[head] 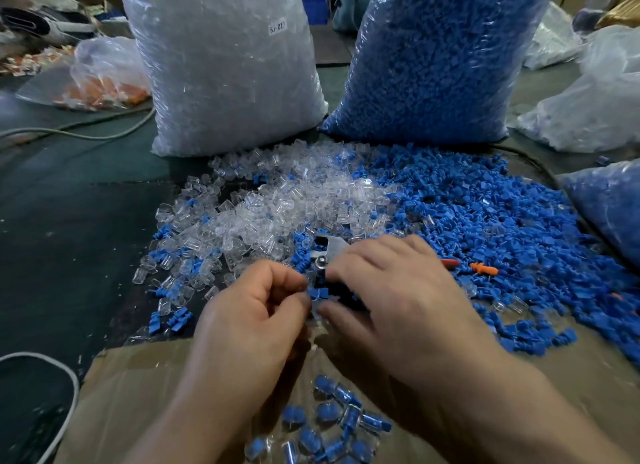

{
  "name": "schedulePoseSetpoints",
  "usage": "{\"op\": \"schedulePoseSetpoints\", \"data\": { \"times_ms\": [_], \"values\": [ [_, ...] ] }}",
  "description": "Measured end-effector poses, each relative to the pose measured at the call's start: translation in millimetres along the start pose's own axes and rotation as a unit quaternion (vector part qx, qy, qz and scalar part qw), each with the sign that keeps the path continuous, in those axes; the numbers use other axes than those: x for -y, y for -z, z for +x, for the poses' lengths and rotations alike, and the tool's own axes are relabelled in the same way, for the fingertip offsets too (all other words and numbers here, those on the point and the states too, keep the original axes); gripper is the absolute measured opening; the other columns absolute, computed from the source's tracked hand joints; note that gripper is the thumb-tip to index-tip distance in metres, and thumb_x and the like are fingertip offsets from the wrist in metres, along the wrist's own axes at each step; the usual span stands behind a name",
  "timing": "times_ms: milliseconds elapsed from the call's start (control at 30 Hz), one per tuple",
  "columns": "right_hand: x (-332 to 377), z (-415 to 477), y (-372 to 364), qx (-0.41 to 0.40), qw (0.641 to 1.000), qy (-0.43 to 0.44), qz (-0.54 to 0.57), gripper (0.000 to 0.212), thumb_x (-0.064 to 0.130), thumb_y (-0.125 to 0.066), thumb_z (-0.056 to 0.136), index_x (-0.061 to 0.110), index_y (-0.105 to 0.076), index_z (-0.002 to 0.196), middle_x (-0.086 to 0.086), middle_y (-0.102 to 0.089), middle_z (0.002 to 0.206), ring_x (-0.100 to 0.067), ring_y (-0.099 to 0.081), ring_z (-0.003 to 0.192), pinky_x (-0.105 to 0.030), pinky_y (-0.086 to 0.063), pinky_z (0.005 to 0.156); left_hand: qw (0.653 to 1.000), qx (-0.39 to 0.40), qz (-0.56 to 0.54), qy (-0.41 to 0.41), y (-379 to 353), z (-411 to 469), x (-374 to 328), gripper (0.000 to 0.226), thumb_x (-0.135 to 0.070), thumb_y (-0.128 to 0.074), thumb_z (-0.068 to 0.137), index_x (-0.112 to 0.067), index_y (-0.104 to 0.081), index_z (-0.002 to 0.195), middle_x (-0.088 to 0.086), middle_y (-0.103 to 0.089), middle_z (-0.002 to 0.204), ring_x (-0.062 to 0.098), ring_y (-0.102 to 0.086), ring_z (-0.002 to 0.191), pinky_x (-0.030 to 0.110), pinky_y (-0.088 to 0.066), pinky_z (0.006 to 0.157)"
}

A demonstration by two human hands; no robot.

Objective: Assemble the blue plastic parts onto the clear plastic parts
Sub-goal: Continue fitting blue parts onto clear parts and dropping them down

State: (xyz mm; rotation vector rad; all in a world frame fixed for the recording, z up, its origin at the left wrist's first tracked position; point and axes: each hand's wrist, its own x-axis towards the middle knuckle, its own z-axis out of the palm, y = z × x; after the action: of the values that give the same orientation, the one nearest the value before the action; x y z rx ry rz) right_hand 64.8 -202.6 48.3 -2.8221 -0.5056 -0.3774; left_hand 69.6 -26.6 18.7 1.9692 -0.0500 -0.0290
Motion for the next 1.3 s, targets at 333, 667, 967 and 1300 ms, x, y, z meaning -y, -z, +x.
{"op": "schedulePoseSetpoints", "data": {
  "times_ms": [333, 667, 967, 1300],
  "values": [
    [8, -4, -4, -0.077, 0.992, 0.063, 0.077, 0.024, 0.027, -0.045, 0.095, 0.015, -0.058, 0.08, 0.003, -0.052, 0.075, -0.018, -0.048, 0.07, -0.035, -0.043, 0.066, 0.998, 0.051, -0.044, -0.003, 11, -4, -14, 0.043, -0.068, -0.051, 0.071, -0.031, -0.069, 0.084, 0.002, -0.069, 0.062, 0.013, -0.067, 0.052, 0.021, -0.055, 0.049],
    [23, -8, 17, 0.204, 0.71, -0.287, 0.61, 0.018, 0.027, -0.052, 0.07, 0.021, -0.054, 0.053, 0.001, -0.045, 0.05, -0.014, -0.036, 0.044, -0.023, -0.025, 0.04, 0.969, 0.163, 0.007, -0.186, 29, -2, -13, 0.029, -0.066, -0.064, 0.081, -0.042, -0.067, 0.098, -0.006, -0.071, 0.082, 0.013, -0.066, 0.067, 0.027, -0.054, 0.057],
    [7, -12, 11, 0.172, 0.976, -0.134, 0.009, 0.035, 0.057, -0.04, 0.092, 0.027, -0.048, 0.076, 0.01, -0.054, 0.07, -0.007, -0.05, 0.065, -0.032, -0.039, 0.057, 0.921, 0.294, 0.207, -0.151, 46, 6, -6, 0.027, -0.06, -0.06, 0.072, -0.04, -0.07, 0.086, -0.021, -0.067, 0.085, 0.005, -0.067, 0.077, 0.022, -0.053, 0.065],
    [11, -10, -10, 0.129, 0.989, -0.069, -0.002, 0.043, 0.07, -0.038, 0.089, 0.037, -0.048, 0.115, 0.012, -0.049, 0.096, -0.017, -0.053, 0.083, -0.034, -0.042, 0.063, 0.921, -0.055, 0.386, -0.029, 56, 18, 6, 0.042, -0.069, -0.055, 0.079, -0.044, -0.057, 0.113, -0.017, -0.065, 0.096, 0.005, -0.062, 0.082, 0.031, -0.051, 0.067]
  ]
}}
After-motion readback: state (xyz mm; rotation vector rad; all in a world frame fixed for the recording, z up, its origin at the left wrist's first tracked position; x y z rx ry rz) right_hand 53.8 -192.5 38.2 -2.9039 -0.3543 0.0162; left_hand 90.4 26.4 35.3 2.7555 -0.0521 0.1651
